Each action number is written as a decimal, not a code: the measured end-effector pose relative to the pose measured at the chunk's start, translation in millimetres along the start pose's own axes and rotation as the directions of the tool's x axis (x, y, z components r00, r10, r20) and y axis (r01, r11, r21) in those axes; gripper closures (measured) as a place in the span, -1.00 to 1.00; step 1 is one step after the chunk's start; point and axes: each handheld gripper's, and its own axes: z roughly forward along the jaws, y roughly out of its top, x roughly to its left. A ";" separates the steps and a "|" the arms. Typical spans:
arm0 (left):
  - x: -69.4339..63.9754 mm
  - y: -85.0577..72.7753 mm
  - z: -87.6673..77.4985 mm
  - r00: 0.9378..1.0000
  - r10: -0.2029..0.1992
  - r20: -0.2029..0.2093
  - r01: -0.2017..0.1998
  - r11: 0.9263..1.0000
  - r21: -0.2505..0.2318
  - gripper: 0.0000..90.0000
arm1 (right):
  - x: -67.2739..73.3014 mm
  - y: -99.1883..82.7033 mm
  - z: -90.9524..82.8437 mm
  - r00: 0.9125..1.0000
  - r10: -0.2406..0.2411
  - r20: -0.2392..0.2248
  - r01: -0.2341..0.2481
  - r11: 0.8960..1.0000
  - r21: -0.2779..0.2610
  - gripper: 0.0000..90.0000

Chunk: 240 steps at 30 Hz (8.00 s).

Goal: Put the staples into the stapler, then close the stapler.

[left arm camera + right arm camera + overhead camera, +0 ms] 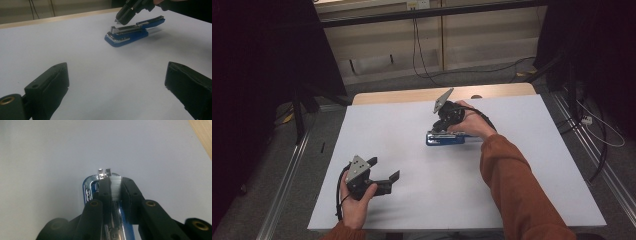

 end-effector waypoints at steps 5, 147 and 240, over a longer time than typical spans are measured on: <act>0.4 -0.1 -0.2 1.000 -0.005 -0.002 0.005 1.000 -0.003 -0.87 | 1.4 0.7 1.9 0.999 -0.034 -0.017 0.034 0.999 -0.001 0.76; 1.0 0.0 0.9 1.000 -0.002 -0.001 0.002 1.000 0.002 -0.88 | 32.6 -59.9 -39.7 0.872 0.412 0.265 -0.342 0.900 -0.271 -0.82; -10.2 12.6 73.0 0.996 0.005 0.089 -0.013 0.996 0.086 -0.84 | 97.3 -172.0 -86.3 0.697 0.611 0.374 -0.427 0.774 -0.468 -0.67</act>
